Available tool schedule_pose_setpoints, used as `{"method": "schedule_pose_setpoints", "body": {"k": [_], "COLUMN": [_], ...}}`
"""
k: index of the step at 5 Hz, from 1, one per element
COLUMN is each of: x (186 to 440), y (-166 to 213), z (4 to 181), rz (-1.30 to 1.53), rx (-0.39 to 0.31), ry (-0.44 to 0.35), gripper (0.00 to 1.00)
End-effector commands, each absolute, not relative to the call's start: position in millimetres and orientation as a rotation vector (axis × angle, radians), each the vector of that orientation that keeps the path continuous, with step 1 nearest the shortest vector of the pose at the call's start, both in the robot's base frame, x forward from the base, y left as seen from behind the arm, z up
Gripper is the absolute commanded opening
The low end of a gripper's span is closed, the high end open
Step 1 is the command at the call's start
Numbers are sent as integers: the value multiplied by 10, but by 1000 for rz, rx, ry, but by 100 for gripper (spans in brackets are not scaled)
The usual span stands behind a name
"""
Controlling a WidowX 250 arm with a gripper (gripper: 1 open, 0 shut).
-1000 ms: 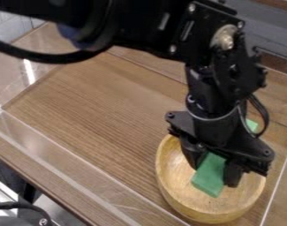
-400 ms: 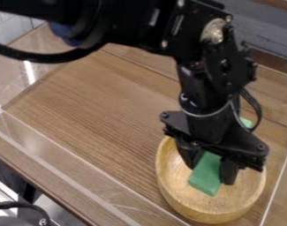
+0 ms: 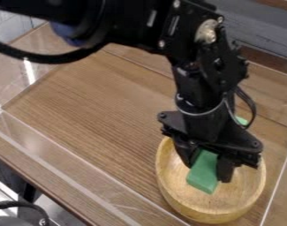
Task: Put the green block in the brown bowl
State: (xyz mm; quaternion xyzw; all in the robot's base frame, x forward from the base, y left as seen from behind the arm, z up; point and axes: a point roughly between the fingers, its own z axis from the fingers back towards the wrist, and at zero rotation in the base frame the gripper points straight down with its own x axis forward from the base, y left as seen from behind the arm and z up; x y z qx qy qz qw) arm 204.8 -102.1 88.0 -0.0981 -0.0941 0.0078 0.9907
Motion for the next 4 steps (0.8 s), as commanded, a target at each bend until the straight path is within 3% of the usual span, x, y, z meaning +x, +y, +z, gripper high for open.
{"method": "schedule_pose_setpoints", "body": {"k": [1,4], "x": [2104,2137], "y": [-1010,-984], "z": [914,863], "rz": [29,47], "rx": [-215,-234], "ry": [-210,-199], "gripper": [0,0]}}
